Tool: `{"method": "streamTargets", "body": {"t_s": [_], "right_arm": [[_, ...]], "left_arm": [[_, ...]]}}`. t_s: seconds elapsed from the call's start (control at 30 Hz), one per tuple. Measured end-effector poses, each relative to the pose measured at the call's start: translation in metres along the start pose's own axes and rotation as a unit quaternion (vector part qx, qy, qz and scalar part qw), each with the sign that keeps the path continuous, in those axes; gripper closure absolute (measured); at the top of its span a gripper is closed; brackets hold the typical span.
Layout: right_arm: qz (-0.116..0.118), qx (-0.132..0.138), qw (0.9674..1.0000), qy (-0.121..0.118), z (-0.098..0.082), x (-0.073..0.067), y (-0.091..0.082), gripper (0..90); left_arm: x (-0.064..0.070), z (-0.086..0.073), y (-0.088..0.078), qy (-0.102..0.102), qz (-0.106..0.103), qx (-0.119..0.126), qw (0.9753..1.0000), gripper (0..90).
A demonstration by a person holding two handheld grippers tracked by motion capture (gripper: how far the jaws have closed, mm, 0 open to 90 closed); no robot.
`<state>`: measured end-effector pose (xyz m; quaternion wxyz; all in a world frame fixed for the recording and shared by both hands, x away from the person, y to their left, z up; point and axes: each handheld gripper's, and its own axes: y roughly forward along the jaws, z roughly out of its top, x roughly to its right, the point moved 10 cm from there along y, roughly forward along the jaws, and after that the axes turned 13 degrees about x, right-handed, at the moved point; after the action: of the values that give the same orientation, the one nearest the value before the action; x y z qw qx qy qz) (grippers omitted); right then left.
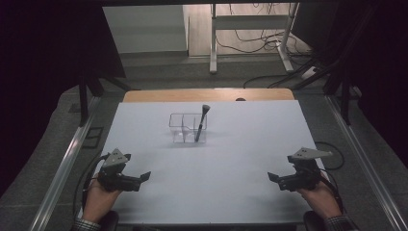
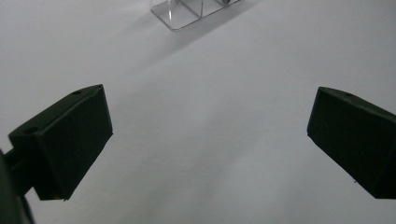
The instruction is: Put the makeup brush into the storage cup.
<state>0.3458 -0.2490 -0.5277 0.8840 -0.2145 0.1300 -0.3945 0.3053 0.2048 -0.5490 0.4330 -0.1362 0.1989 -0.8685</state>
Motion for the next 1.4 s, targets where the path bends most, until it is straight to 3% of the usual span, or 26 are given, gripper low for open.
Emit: {"method": "streamTargets", "body": {"t_s": [0.43,0.7,1.17,1.4], "right_arm": [[-0.012,-0.002,0.9999,0.009,-0.006,0.008,-0.010,0.0],[-0.020,0.003,0.9997,0.012,-0.007,0.013,-0.016,0.0],[-0.034,0.005,0.9994,-0.005,-0.009,0.021,-0.022,0.0],[-0.041,0.007,0.9991,0.000,-0.011,0.026,-0.025,0.0]], "left_arm": [[-0.007,-0.008,-0.009,0.004,0.018,-0.009,0.9998,0.6],[-0.012,-0.013,-0.016,-0.004,0.023,-0.008,0.9997,0.6],[-0.018,-0.015,-0.025,-0.013,0.034,0.004,0.9993,0.6],[-0.023,-0.019,-0.027,-0.002,0.048,-0.008,0.9988,0.7]]}}
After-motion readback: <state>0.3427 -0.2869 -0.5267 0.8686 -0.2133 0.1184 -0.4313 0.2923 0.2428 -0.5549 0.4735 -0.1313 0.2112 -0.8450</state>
